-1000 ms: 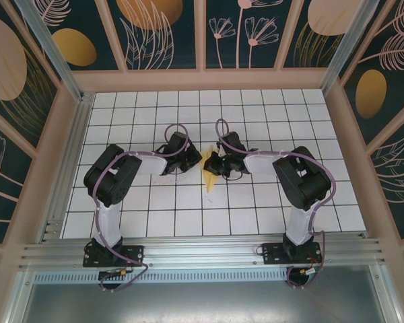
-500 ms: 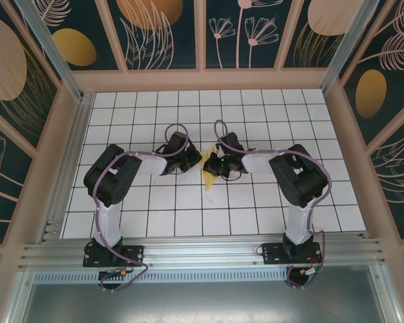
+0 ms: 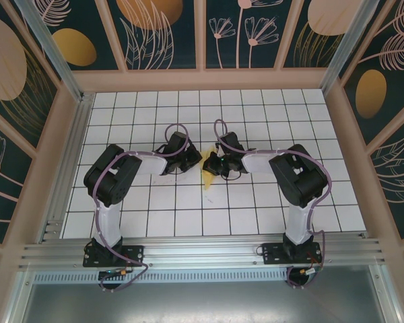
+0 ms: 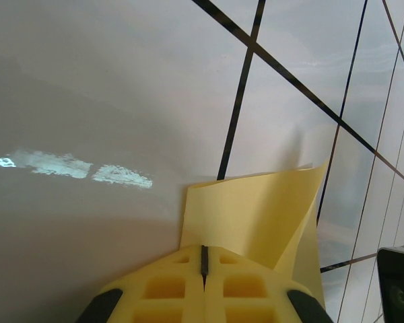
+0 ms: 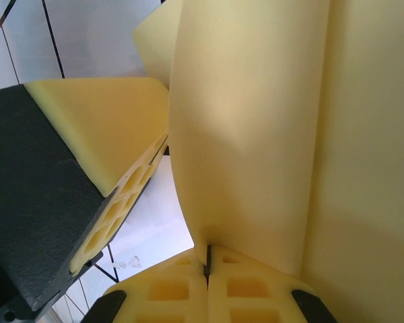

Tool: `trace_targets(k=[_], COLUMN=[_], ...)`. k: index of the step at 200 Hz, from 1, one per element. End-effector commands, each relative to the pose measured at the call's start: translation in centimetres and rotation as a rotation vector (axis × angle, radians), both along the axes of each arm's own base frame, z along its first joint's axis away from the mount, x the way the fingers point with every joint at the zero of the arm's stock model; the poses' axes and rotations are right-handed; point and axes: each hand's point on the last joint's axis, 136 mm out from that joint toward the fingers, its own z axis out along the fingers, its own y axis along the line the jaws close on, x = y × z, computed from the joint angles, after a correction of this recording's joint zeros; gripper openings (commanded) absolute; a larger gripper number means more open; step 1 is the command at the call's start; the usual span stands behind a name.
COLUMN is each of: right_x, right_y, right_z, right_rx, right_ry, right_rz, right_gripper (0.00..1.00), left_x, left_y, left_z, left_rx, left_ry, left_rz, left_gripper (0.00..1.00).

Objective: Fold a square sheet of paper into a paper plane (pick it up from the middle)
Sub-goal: Fourth fold the wing at the center of the table.

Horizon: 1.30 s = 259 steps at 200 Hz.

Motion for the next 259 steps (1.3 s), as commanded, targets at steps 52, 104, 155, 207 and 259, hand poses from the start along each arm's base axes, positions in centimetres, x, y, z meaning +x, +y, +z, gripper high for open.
trace_targets(k=[52,104,155,207,259], right_x=[0.2,0.2,0.1,0.1,0.0], right_y=[-0.3,-0.3,-0.2,-0.1,-0.2], right_z=[1.2,1.2,1.0,1.1,0.8], right_rx=[-0.028,-0.025,-0.024,-0.022,-0.025], right_ry=[-0.04,-0.035,-0.032,-0.032,-0.026], right_rz=[-0.01,-0.011,-0.011,-0.007,-0.006], right_gripper=[0.0,0.0,0.0,0.0,0.0], left_x=[-1.8,-9.1,-12.5,-12.3,-11.8], left_y=[1.9,0.5,-2.4,-2.8,-2.9], left_z=[6.0,5.2,4.0,2.5,2.8], left_rx=[-0.049,-0.194,-0.288,-0.279,-0.279], left_ry=[-0.095,-0.031,0.002,0.011,-0.02], left_rz=[0.044,-0.059,-0.119,-0.123,-0.114], left_gripper=[0.16,0.22,0.23,0.23,0.24])
